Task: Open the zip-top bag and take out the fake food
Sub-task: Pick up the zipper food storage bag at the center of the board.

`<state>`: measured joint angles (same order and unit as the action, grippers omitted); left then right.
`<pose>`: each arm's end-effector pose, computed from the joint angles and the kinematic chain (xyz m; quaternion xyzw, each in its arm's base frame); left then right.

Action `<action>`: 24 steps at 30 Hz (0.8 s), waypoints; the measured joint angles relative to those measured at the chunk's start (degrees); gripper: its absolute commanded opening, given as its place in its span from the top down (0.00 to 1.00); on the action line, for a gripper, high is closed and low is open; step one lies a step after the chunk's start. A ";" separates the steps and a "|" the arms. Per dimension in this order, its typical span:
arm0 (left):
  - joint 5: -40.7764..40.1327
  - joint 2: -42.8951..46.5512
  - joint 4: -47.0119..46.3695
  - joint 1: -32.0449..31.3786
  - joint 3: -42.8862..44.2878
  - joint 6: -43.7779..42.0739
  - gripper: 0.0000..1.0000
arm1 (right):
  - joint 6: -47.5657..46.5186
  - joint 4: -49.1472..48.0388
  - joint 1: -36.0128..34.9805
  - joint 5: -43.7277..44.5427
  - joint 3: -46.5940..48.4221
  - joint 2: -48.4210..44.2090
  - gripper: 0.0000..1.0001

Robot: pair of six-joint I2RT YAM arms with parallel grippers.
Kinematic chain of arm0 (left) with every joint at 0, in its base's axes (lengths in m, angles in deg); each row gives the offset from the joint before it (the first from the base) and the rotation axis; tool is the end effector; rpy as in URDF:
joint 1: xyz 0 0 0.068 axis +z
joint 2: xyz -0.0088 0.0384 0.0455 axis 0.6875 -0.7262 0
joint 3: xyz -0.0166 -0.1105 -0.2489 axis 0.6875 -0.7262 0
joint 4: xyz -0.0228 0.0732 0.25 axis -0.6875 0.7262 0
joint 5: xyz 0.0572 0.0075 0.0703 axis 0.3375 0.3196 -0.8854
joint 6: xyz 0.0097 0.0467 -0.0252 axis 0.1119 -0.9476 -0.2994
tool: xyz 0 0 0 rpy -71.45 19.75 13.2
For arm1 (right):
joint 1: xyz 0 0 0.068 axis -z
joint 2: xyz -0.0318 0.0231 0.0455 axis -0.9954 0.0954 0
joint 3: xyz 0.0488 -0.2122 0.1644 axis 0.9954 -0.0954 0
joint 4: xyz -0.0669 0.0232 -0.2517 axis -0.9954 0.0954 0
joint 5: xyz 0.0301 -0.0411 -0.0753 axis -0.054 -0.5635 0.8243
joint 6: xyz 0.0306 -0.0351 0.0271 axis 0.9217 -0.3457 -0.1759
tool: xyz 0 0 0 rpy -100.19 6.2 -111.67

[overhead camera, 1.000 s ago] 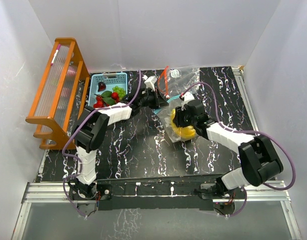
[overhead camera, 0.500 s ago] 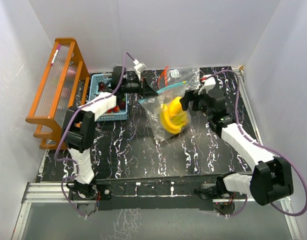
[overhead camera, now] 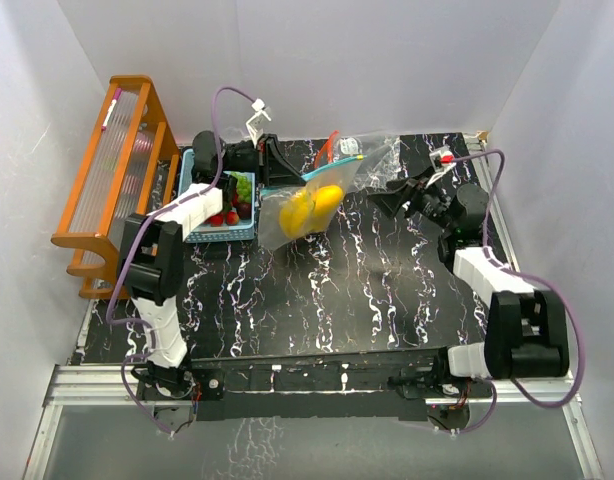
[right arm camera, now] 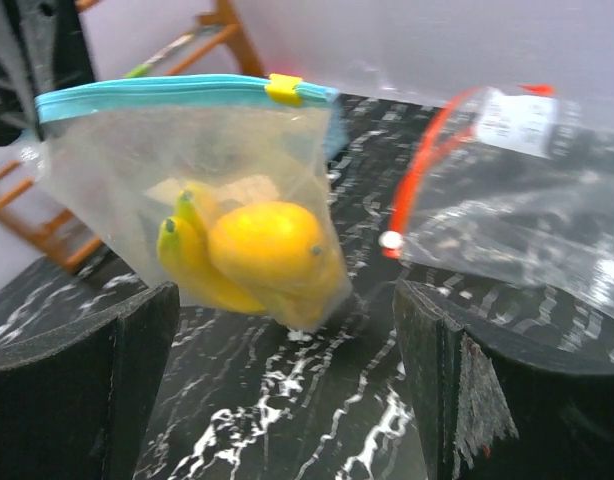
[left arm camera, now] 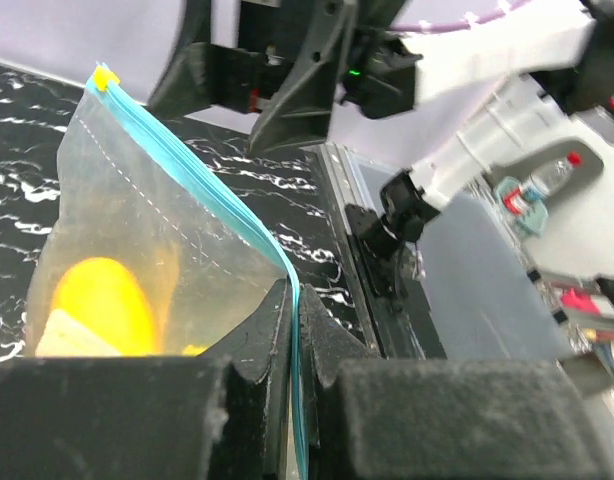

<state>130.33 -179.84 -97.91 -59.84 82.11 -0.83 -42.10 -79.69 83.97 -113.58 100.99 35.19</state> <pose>0.3941 -0.1526 0.3330 0.4316 0.5243 -0.6257 0.3840 0.2826 0.0264 0.2790 -0.1298 0.6952 0.3711 0.6017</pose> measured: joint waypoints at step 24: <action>8.04 -5.99 -34.07 -2.89 3.32 37.03 1.00 | 38.69 -48.72 0.20 -25.33 11.98 29.31 0.15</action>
<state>138.37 -185.83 -131.98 -62.72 85.43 36.19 -3.42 -128.41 84.16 -138.92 112.96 64.50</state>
